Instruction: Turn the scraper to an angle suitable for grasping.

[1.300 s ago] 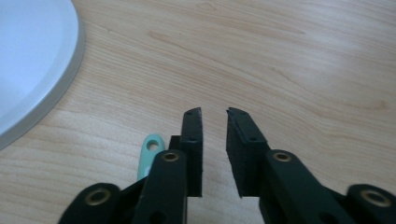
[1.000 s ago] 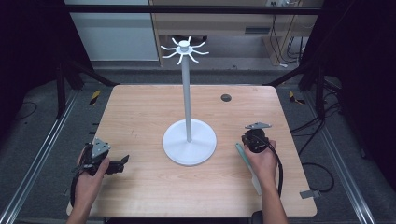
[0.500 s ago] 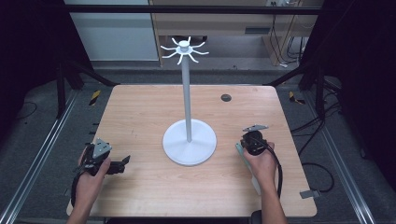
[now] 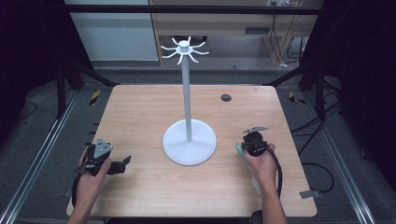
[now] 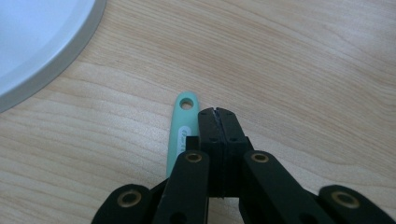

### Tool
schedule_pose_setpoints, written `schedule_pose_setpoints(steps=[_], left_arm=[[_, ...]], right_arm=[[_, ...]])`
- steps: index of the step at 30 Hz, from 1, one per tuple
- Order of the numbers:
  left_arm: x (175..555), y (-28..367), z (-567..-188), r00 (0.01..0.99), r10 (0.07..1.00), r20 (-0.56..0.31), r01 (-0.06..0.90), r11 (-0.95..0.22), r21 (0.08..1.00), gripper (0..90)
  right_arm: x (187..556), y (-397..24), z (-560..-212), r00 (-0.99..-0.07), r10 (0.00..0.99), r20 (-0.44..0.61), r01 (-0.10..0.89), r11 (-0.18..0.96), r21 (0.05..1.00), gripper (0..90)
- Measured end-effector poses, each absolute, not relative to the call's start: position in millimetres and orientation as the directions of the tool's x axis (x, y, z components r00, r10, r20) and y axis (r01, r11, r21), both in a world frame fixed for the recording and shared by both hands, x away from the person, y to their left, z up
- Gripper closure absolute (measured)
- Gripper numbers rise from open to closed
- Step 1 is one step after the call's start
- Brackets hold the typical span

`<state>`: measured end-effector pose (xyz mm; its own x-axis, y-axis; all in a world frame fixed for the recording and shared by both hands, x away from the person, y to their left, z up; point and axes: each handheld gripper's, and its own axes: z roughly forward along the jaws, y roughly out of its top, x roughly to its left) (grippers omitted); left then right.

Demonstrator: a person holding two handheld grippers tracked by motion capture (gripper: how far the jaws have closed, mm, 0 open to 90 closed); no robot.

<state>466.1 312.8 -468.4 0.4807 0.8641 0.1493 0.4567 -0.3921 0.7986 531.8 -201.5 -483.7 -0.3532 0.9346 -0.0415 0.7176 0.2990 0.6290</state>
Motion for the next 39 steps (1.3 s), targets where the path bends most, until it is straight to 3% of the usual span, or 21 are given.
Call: schedule_pose_setpoints(steps=[13, 29, 39], left_arm=[[466, 311, -468, 0.488, 0.859, 0.157, 0.457, -0.404, 0.792, 3.0], [466, 311, -469, 0.488, 0.859, 0.156, 0.457, -0.404, 0.793, 3.0], [466, 313, -469, 0.487, 0.86, 0.155, 0.461, -0.403, 0.791, 3.0]], right_arm=[[531, -202, -485, -0.379, 0.925, 0.0, 0.724, 0.297, 0.623, 90.0], [511, -174, -481, -0.558, 0.829, 0.041, 0.686, 0.433, 0.585, 90.0], [507, -172, -475, -0.563, 0.826, 0.027, 0.667, 0.436, 0.604, 90.0]])
